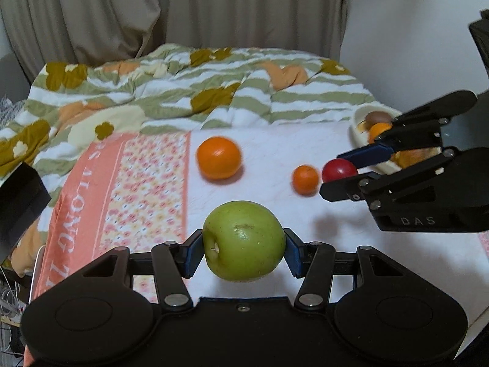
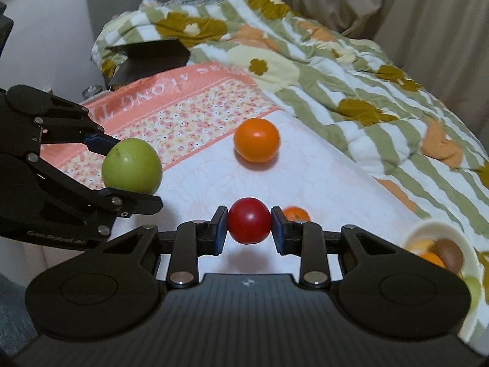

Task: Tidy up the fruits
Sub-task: 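Carry the green apple and small red tomato over the white bowl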

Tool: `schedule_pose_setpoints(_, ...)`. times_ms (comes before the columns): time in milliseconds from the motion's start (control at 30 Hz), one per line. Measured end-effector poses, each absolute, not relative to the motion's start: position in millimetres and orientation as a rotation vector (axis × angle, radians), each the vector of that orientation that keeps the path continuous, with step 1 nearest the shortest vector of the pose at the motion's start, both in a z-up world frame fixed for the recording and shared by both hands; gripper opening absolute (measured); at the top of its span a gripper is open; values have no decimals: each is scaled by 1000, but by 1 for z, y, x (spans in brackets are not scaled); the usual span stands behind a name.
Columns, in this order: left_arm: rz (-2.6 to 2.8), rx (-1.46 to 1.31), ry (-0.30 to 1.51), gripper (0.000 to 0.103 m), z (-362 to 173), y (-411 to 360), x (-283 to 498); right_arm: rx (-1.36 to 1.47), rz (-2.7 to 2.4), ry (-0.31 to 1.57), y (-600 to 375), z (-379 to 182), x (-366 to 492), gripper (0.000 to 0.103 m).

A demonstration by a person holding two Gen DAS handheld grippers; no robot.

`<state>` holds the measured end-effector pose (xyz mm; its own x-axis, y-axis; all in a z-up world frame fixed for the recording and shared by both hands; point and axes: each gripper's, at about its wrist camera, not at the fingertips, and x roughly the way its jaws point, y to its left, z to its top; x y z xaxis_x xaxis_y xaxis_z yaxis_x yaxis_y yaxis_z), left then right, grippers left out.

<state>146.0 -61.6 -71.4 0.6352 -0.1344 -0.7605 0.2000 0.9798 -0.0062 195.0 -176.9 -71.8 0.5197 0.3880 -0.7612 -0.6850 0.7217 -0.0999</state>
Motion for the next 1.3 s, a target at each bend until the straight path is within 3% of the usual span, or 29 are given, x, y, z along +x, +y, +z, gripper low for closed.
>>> schedule_pose_setpoints(667, -295, 106, 710, 58, -19, -179, 137, -180, 345, 686, -349, 5, 131, 46)
schedule_pose_setpoints(1300, -429, 171, 774, 58, -42, -254, 274, -96, 152, 740, -423, -19, 217, 46)
